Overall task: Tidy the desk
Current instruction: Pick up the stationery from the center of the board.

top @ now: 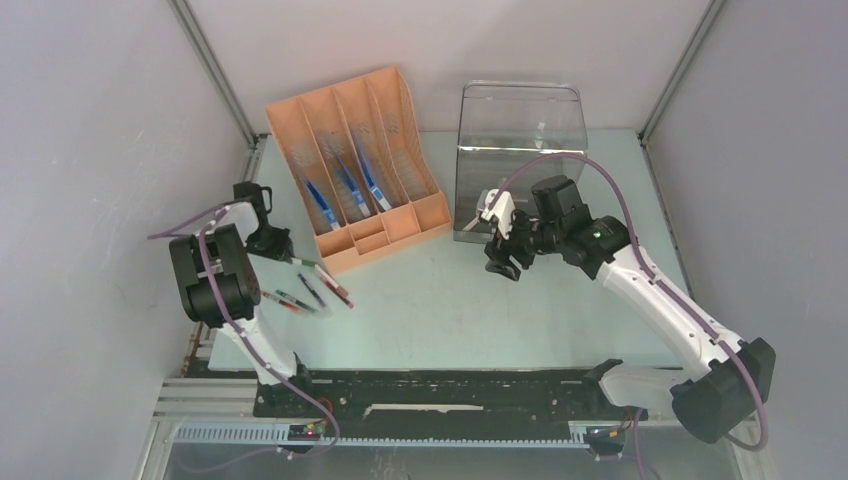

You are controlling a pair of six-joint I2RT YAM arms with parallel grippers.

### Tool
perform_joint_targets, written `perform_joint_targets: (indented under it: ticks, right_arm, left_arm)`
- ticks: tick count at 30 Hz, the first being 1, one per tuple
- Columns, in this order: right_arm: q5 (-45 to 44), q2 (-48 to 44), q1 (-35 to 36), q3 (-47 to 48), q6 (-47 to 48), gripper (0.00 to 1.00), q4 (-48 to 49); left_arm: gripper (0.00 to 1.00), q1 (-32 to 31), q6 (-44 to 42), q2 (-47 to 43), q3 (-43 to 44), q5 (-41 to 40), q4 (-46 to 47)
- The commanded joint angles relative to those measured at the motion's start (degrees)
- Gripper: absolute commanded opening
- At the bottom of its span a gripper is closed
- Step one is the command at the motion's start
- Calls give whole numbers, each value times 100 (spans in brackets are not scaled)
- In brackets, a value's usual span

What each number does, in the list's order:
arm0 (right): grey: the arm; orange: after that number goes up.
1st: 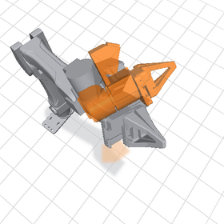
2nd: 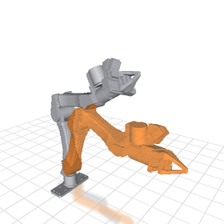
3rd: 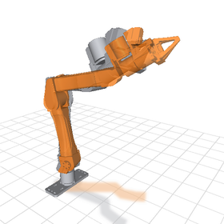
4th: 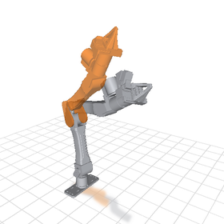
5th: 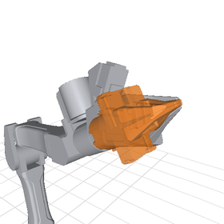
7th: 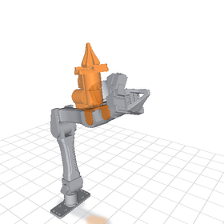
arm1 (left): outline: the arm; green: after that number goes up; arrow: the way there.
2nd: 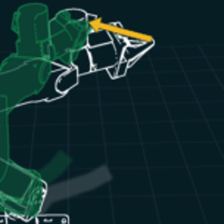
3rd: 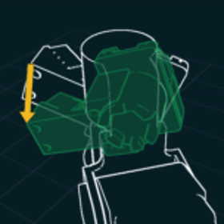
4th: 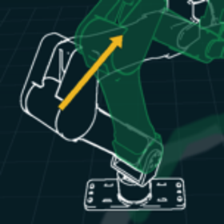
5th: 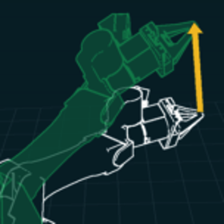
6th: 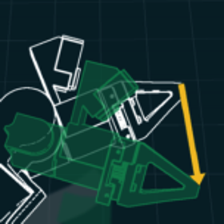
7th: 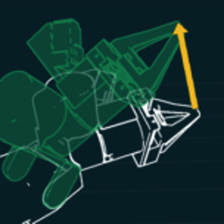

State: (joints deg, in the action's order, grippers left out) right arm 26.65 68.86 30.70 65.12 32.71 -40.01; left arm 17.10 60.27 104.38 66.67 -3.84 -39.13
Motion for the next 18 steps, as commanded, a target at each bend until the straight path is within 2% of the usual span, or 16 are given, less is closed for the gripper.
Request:
perform_joint_targets:
  ticks: [1, 8, 15, 18]
  right_arm:
    - [69, -215, 62, -41, 43, 72, 149]
    - [224, -217, 113, -38, 25, 72, 134]
    - [322, -183, 131, -41, 3, 72, 129]
    - [460, -164, 134, -38, 24, 72, 108]
  left_arm:
    - [0, -122, -385, -212, -248, -260, -127]
    - [0, -123, -823, -1253, -768, -338, 620]
    - [0, -128, -1002, -2025, -1271, -405, 971]
    - [0, -128, -1070, -2462, -1703, -122, 1407]
